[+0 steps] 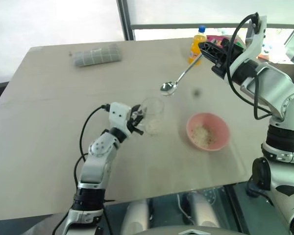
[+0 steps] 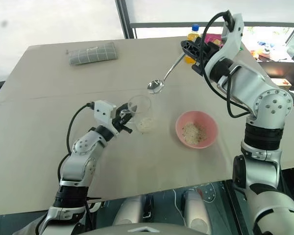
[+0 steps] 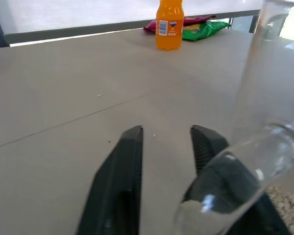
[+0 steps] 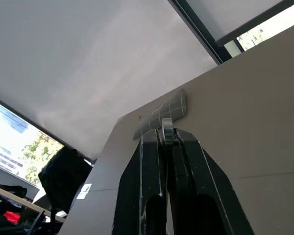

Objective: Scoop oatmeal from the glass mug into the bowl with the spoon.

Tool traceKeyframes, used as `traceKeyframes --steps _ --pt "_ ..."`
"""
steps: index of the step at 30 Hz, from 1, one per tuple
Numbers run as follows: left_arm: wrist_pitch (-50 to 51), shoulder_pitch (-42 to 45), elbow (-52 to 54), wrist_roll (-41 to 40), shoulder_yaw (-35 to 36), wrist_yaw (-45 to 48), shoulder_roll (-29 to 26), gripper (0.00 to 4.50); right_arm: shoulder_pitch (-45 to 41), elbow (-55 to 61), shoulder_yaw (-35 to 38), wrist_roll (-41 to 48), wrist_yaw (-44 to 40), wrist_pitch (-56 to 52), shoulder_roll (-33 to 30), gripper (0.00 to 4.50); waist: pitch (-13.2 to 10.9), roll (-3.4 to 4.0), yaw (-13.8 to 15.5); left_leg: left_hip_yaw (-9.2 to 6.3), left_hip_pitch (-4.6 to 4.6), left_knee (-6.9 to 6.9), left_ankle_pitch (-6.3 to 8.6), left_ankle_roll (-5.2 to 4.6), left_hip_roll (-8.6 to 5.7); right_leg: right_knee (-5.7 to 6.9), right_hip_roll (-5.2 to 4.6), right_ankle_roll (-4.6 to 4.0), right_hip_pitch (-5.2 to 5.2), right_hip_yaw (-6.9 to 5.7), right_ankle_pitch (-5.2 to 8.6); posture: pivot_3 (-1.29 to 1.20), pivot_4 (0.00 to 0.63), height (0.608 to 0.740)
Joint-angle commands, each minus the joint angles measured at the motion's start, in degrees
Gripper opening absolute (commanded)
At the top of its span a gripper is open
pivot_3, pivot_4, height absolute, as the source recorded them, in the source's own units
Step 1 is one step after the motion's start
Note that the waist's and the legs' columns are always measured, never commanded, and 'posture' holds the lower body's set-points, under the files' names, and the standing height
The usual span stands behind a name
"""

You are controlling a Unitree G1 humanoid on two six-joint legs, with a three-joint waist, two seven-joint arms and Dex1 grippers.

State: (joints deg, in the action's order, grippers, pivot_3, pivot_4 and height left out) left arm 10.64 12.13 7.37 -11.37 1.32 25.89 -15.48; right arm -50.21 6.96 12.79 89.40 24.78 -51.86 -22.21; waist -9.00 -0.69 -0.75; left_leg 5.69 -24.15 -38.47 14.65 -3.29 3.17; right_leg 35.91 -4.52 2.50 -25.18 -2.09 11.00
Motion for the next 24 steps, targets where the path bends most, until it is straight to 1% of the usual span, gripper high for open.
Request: traceKeyframes --steps 1,5,12,16,17,19,21,22,23,24 --pt "-1.70 -1.29 3.81 -0.08 -0.15 0.40 -0.60 2.81 -0.19 1.72 1.86 0.34 -1.01 1.10 -0.97 0.00 0.00 0.00 -0.01 0.00 0.00 0.00 0.00 0.00 0.00 0.00 0.00 0.00 0.00 0.00 0.00 0.00 0.150 0.740" --pt "-1.94 -3.16 5.34 0.14 -0.69 1.00 -1.10 2.81 0.02 1.60 1.98 0.17 -1.18 1.13 -1.19 0.00 0.00 0.00 -0.02 0.00 -0.01 0.00 0.00 0.00 0.00 0.00 -0.01 0.00 -0.01 0.00 0.00 0.00 0.150 0.740" --pt "-2.31 -6.04 8.37 0.96 -0.83 -0.70 -0.87 2.81 0.31 1.36 2.14 -0.07 -1.27 0.93 -1.42 0.00 0.00 0.00 -0.01 0.00 -0.01 0.00 0.00 0.00 0.01 0.01 -0.01 0.00 -0.01 0.00 0.00 0.00 0.150 0.740" --pt "-2.21 -6.24 9.02 1.07 -1.13 -1.34 -0.30 2.81 0.48 1.01 2.05 -0.44 -1.66 0.88 -1.40 0.00 0.00 0.00 0.01 -0.01 -0.01 0.00 0.00 0.00 0.00 0.01 -0.01 0.00 -0.01 0.00 0.00 0.00 0.150 0.740" --pt "-2.29 -6.20 8.93 1.12 -1.03 -1.67 -0.14 2.44 0.51 0.93 2.02 -0.59 -1.77 0.86 -1.37 0.00 0.00 0.00 0.00 0.00 -0.01 0.00 0.00 0.00 0.00 0.01 -0.01 0.00 -0.01 0.00 0.00 0.00 0.150 0.740" --pt "-2.10 -5.97 8.44 1.18 -0.80 -2.16 0.03 2.11 0.54 0.84 2.03 -0.74 -1.89 0.83 -1.32 0.00 0.00 0.00 -0.01 0.00 -0.01 0.00 0.00 0.00 0.00 0.01 -0.01 0.00 -0.01 0.00 0.00 0.00 0.150 0.740" --pt "-2.02 -5.54 7.59 1.35 -0.60 -2.58 0.18 1.08 0.55 0.80 2.10 -0.78 -1.91 0.82 -1.31 0.00 0.00 0.00 -0.01 -0.01 -0.01 0.00 0.00 0.00 0.00 0.01 -0.01 0.00 -0.01 0.00 0.00 0.00 0.150 0.740" --pt "-1.88 -5.16 7.01 1.36 -0.57 -2.78 0.29 0.77 0.58 0.78 2.15 -0.84 -1.97 0.83 -1.36 0.00 0.00 0.00 -0.01 0.00 -0.01 0.00 0.00 0.00 0.00 0.01 -0.01 0.00 -0.01 0.00 0.00 0.00 0.150 0.740" --pt "-1.86 -4.74 6.50 1.42 -0.51 -3.16 0.52 0.27 0.61 0.75 2.20 -0.95 -1.99 0.85 -1.40 0.00 0.00 0.00 0.01 0.00 -0.01 0.00 0.00 0.00 0.00 0.01 0.00 0.00 -0.01 0.00 0.00 0.00 0.150 0.740" --pt "-1.69 -4.30 6.09 1.37 -0.45 -3.64 0.79 0.03 0.65 0.74 2.24 -1.05 -1.99 0.89 -1.44 0.00 0.00 0.00 0.01 -0.01 -0.01 0.00 0.00 0.00 0.00 0.01 -0.01 0.00 -0.01 0.00 0.00 0.00 0.150 0.740"
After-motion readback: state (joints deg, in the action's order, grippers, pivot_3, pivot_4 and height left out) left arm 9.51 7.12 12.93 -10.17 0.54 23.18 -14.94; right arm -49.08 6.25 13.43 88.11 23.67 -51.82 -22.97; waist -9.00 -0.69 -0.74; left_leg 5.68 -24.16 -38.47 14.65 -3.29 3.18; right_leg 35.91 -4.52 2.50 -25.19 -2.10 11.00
